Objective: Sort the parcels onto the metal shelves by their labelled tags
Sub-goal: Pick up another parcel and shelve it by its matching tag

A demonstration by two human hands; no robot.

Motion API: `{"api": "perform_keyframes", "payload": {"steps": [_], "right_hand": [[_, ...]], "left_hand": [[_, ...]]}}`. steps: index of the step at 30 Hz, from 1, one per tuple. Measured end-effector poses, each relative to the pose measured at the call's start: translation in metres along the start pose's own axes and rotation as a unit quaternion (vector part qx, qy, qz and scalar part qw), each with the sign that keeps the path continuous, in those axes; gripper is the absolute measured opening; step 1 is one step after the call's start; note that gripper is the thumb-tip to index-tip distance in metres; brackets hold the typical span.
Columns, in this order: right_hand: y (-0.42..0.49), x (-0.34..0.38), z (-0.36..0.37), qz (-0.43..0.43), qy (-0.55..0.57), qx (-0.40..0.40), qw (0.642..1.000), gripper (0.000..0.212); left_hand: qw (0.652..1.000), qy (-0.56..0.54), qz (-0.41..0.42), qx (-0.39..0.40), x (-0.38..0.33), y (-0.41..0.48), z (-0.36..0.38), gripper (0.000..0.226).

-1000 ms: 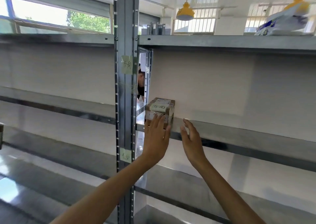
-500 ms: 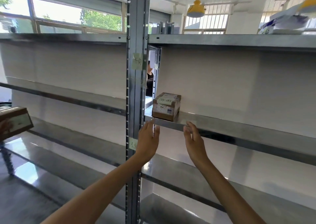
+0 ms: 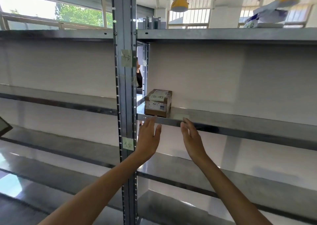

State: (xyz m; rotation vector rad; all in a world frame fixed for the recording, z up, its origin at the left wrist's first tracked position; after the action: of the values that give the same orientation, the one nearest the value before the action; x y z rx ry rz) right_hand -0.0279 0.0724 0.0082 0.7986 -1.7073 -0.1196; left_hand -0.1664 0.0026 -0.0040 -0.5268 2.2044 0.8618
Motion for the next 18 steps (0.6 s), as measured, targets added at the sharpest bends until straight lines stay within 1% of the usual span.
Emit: {"api": "perform_keyframes", "payload": {"steps": [3,5,9,14,18], "right_hand": [[-0.008,-0.001,-0.022,0.008,-0.013,-0.029,0.999,0.047],[-0.015,-0.004,-0.039,0.014,-0.022,-0.047,0.999,0.046],[-0.033,-0.014,-0.076,0.053,-0.061,-0.101,0.992,0.048],[-0.071,-0.022,-0.124,0.096,-0.101,-0.161,0.977,0.048],[-0.103,-0.031,-0.17,0.126,-0.125,-0.201,0.963,0.048]], "left_hand": [[0.999,-0.007,0.026,0.023,-0.016,0.0,0.018,0.05],[0.998,-0.03,0.039,0.042,-0.027,0.0,0.033,0.047],[0.992,-0.051,0.084,0.081,-0.049,-0.01,0.07,0.045],[0.978,-0.08,0.126,0.147,-0.087,-0.033,0.122,0.048],[0.961,-0.109,0.166,0.194,-0.128,-0.064,0.158,0.045]]}}
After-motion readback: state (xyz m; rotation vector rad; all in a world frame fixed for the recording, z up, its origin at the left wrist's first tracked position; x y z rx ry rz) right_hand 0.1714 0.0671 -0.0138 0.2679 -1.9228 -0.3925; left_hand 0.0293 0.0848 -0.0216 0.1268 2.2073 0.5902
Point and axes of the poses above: each hand's wrist, its own y-axis towards the middle knuckle, its own z-axis out of the palm, x = y × z, the point moved 1 cm from there along y, towards the middle knuckle, and after that the axes turned 7 degrees about -z, right-handed, at the moved point
